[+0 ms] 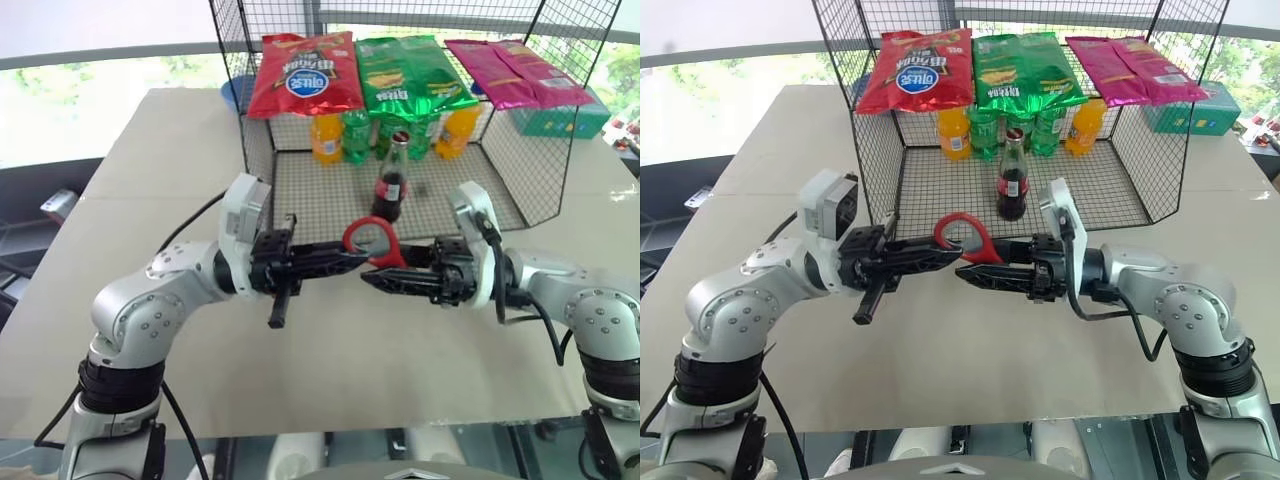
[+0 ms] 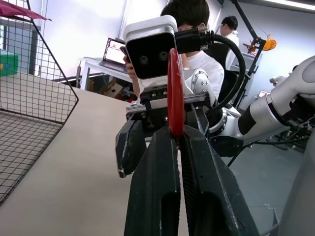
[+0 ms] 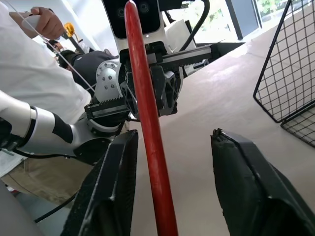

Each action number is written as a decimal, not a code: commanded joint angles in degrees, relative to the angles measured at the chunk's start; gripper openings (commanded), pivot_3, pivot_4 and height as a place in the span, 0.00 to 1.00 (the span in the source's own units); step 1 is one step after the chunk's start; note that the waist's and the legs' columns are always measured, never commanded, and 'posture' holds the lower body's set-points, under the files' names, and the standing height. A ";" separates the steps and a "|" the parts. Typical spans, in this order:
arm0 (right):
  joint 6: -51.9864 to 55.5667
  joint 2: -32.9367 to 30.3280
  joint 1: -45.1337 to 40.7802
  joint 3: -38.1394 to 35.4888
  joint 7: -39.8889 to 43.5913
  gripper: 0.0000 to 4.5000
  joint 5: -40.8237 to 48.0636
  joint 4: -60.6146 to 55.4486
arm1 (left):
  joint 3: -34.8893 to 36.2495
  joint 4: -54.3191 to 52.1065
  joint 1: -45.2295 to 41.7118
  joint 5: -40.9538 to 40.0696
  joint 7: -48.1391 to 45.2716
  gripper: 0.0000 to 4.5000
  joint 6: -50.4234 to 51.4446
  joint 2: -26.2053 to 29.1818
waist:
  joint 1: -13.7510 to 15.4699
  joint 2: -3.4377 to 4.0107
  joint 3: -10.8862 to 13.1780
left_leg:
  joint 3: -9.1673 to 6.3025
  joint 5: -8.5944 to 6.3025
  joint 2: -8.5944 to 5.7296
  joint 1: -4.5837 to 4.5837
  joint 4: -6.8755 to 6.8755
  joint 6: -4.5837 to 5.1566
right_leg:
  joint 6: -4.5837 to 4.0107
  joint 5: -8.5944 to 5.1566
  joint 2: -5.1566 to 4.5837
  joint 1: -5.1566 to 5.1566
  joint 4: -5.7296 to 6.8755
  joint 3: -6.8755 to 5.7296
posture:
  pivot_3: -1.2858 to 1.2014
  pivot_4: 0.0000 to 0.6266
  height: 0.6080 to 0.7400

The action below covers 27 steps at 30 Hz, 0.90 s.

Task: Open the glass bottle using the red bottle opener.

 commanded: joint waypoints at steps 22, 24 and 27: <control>-1.87 -4.31 9.22 -6.59 2.89 0.00 -0.45 -0.60 | 4.05 -2.85 2.77 0.78 8.87 0.91 -3.25 -0.80 | 0.25 -0.01 -0.01 | -0.01 0.00 0.01 0.00 0.00 0.01 | 0.01 0.00 -0.01 0.01 0.00 0.00 | 0.52 0.24 1.00; -3.57 -4.15 13.22 -9.51 0.61 0.00 -1.98 -0.74 | 2.57 -1.81 1.99 7.63 14.17 0.96 -7.29 -3.60 | 0.63 -0.01 -0.01 | -0.03 0.00 -0.01 -0.01 0.02 0.01 | 0.01 0.00 -0.02 0.03 -0.02 -0.01 | 0.52 0.24 1.00; -6.34 -2.96 17.75 -12.98 -3.13 0.00 -4.12 -1.84 | -3.01 1.51 -1.13 18.60 20.35 0.96 -11.28 -6.94 | 1.20 -0.01 -0.01 | 0.03 0.00 -0.06 0.01 0.04 0.00 | 0.02 0.01 -0.02 0.05 -0.01 0.05 | 0.52 0.24 1.00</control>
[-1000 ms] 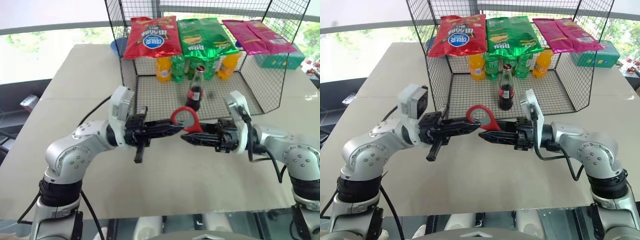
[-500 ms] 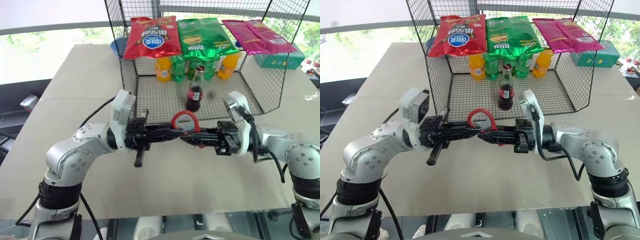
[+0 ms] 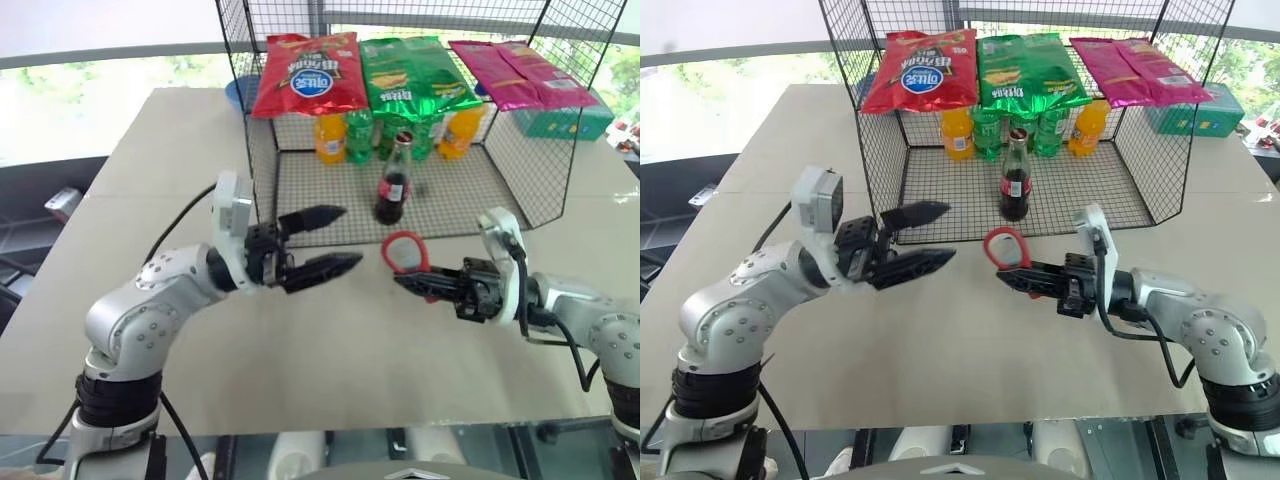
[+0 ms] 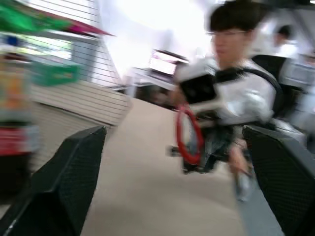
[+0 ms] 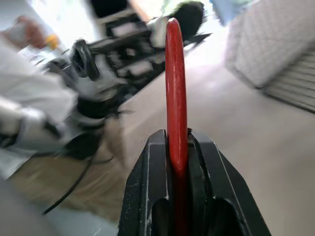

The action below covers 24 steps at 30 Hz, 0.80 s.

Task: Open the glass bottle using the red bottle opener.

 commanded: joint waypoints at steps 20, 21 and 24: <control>-10.19 5.42 16.74 -6.81 -18.29 0.00 -0.99 -18.01 | -14.62 54.26 -34.56 36.96 15.06 0.96 -24.94 -26.78 | 0.11 0.07 -0.04 | -0.16 -0.01 -0.22 -0.03 0.26 0.03 | 0.05 0.01 0.03 0.16 0.00 -0.09 | 0.52 0.24 1.00; -10.45 5.43 16.86 -6.73 -18.61 0.00 -0.90 -18.20 | -14.63 55.86 -35.27 37.69 15.11 0.96 -25.95 -27.01 | 0.10 0.07 -0.04 | -0.16 -0.02 -0.23 -0.04 0.27 0.04 | 0.05 0.01 0.02 0.16 -0.01 -0.08 | 0.52 0.24 1.00; -10.93 5.32 17.21 -6.53 -19.30 0.00 -0.56 -18.72 | -14.58 59.90 -36.83 39.43 14.84 0.96 -28.73 -27.35 | 0.12 0.06 -0.04 | -0.17 -0.02 -0.23 -0.07 0.27 0.04 | 0.05 0.01 0.02 0.14 -0.02 -0.10 | 0.52 0.24 1.00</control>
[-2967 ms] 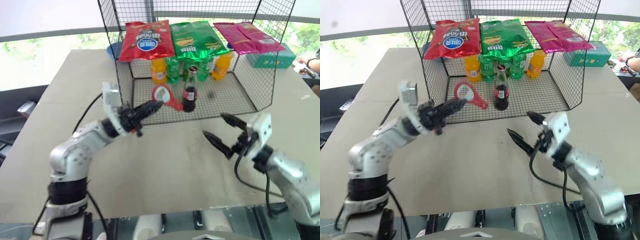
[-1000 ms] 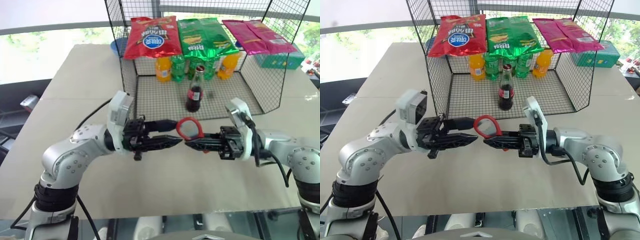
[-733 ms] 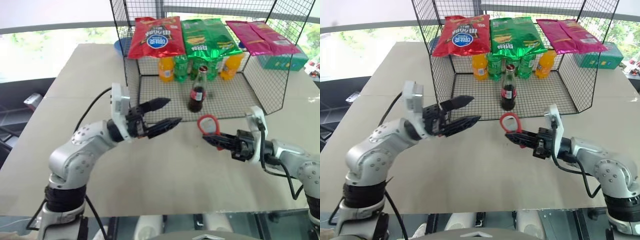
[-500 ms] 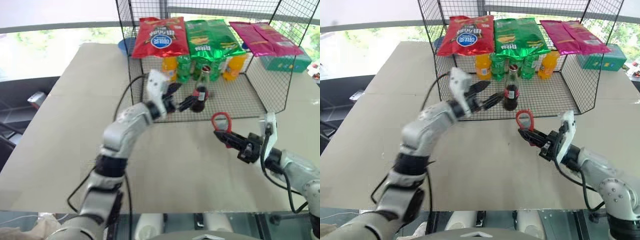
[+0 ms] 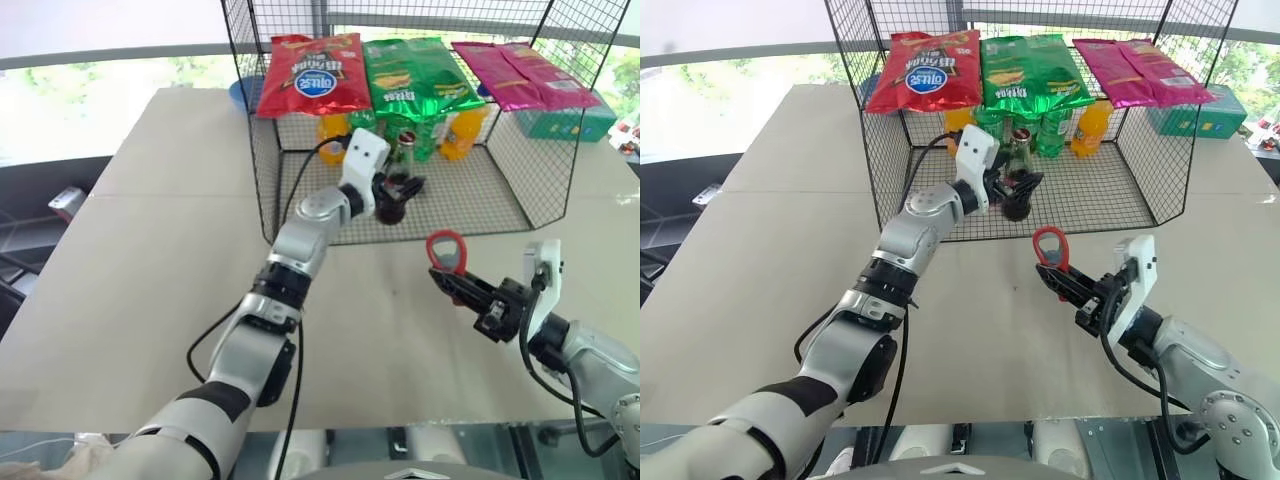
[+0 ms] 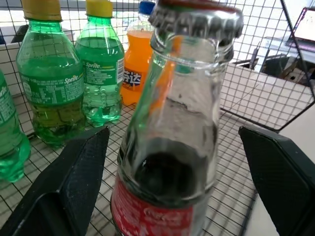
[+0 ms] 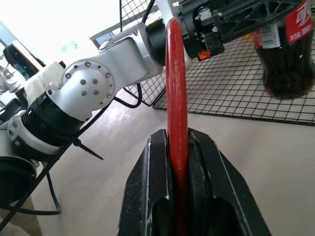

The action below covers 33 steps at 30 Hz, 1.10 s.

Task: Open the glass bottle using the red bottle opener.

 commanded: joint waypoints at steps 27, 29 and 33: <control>-7.22 -2.03 -0.14 -0.88 -1.27 0.00 -9.16 0.70 | -4.70 -30.63 17.84 -4.49 -25.60 0.52 2.88 8.40 | 0.06 0.15 -0.08 | 0.04 0.02 0.09 -0.52 0.27 -0.03 | -0.01 0.01 0.02 -0.53 0.30 0.00 | 0.52 0.24 1.00; -7.35 -1.87 -0.19 -0.48 -1.00 0.00 -10.08 0.74 | -4.99 -30.57 18.79 -4.53 -25.55 0.52 2.79 8.12 | 0.07 0.16 -0.09 | 0.02 0.02 0.09 -0.49 0.30 -0.02 | -0.01 0.01 0.02 -0.53 0.39 -0.01 | 0.52 0.24 1.00; -7.51 -1.52 -0.71 -0.02 -0.78 0.00 -11.72 1.01 | -3.92 -31.81 19.54 -6.13 -25.65 0.82 3.18 7.66 | 0.04 0.17 -0.09 | 0.03 0.02 0.08 -0.40 0.30 -0.02 | -0.02 0.00 0.03 -0.53 0.53 0.04 | 0.52 0.24 1.00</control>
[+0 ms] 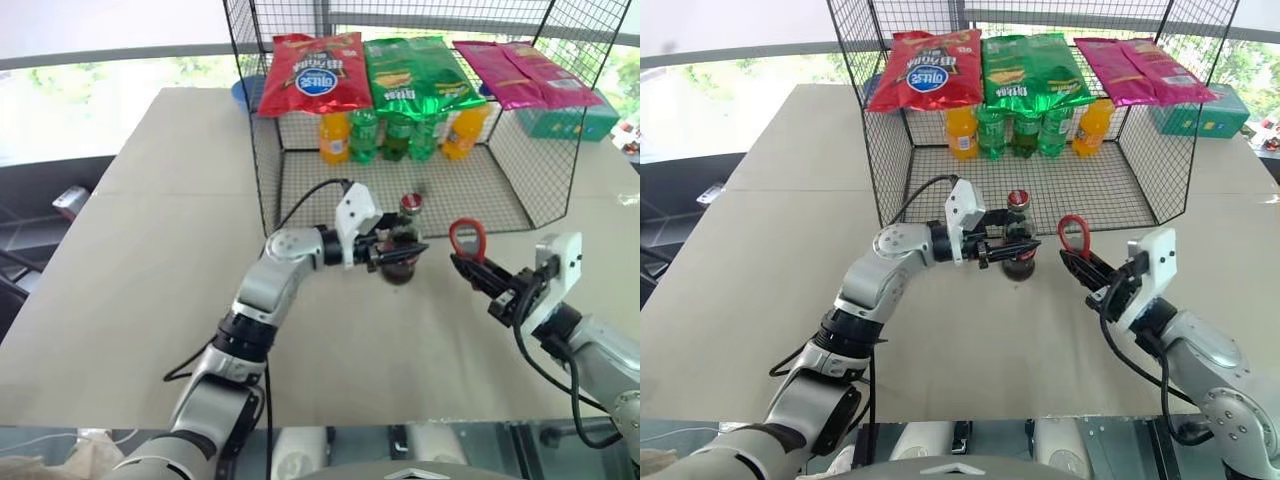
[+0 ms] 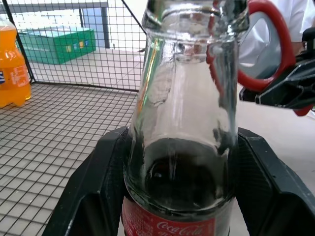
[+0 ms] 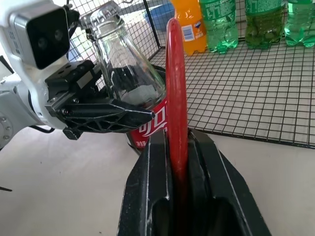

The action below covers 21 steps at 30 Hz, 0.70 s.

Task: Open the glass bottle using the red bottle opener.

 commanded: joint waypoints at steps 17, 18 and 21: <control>-2.78 1.33 -1.76 -1.19 1.43 0.00 -5.14 0.66 | 3.92 -8.85 -1.09 -5.40 1.40 0.98 4.02 1.21 | -0.04 0.01 -0.01 | 0.02 0.00 -0.01 0.07 0.01 0.00 | 0.00 0.00 0.01 0.00 0.10 0.06 | 0.52 0.24 1.00; -2.83 1.34 -1.68 -1.35 1.48 0.00 -5.26 0.71 | 3.96 -9.00 -1.08 -5.65 1.41 0.98 4.39 1.29 | -0.04 0.01 -0.01 | 0.03 0.00 -0.01 0.07 0.01 0.00 | 0.00 0.00 0.01 0.00 0.10 0.07 | 0.52 0.24 1.00; -2.93 1.28 -1.46 -1.84 1.63 0.00 -5.40 0.79 | 3.95 -9.45 -1.16 -6.21 1.41 0.98 5.24 1.58 | -0.03 0.01 -0.01 | 0.02 0.00 -0.01 0.08 0.01 0.00 | 0.00 0.00 0.01 0.00 0.11 0.06 | 0.52 0.24 1.00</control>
